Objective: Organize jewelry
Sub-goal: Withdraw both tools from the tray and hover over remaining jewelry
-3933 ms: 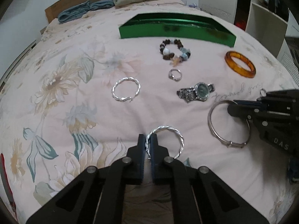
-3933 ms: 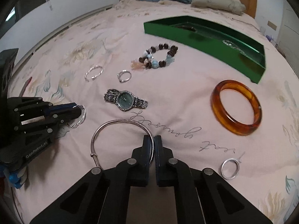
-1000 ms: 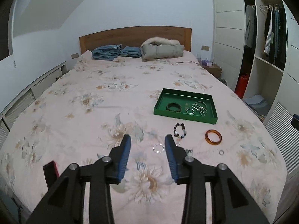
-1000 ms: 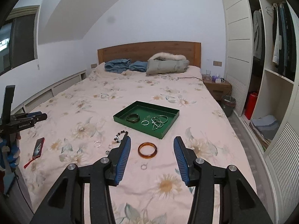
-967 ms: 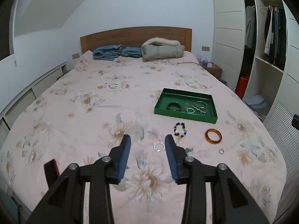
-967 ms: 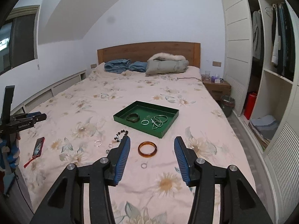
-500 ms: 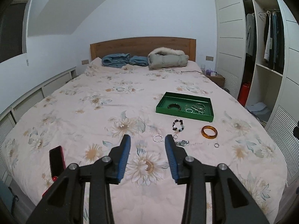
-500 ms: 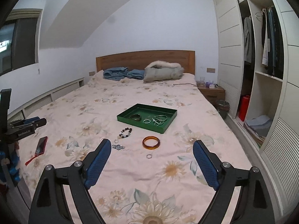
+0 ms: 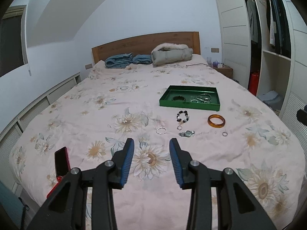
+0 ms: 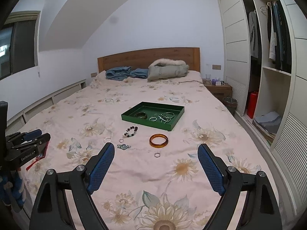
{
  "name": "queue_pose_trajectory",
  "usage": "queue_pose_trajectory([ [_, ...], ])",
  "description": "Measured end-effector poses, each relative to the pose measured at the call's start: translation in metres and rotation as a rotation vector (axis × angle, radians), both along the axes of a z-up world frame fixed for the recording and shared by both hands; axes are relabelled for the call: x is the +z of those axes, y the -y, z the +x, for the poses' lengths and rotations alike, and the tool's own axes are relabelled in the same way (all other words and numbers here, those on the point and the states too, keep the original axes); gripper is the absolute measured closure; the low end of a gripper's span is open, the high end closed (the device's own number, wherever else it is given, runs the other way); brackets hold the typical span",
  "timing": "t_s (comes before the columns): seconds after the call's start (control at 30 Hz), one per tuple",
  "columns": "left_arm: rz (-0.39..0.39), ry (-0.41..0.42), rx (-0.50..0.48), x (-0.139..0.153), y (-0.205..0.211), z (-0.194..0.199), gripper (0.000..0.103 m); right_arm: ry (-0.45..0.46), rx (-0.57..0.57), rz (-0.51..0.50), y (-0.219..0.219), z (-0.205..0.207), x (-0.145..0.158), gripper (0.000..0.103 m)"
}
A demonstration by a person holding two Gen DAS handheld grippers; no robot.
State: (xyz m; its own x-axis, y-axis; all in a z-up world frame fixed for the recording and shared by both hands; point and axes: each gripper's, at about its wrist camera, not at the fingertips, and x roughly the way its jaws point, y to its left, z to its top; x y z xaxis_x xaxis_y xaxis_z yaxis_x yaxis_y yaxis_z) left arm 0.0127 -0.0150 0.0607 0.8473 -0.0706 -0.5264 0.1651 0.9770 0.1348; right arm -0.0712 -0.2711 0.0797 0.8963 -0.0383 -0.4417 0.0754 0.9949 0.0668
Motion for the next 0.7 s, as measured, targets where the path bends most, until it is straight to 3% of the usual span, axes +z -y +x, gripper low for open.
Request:
queue_pose_trajectory([
  [0.17, 0.024, -0.007, 0.000, -0.010, 0.007, 0.010, 0.067, -0.027, 0.003, 0.002, 0.006, 0.015, -0.012, 0.024],
  [0.7, 0.056, -0.069, -0.015, -0.042, 0.027, 0.064, 0.067, -0.116, 0.027, 0.002, 0.011, 0.070, -0.053, 0.032],
])
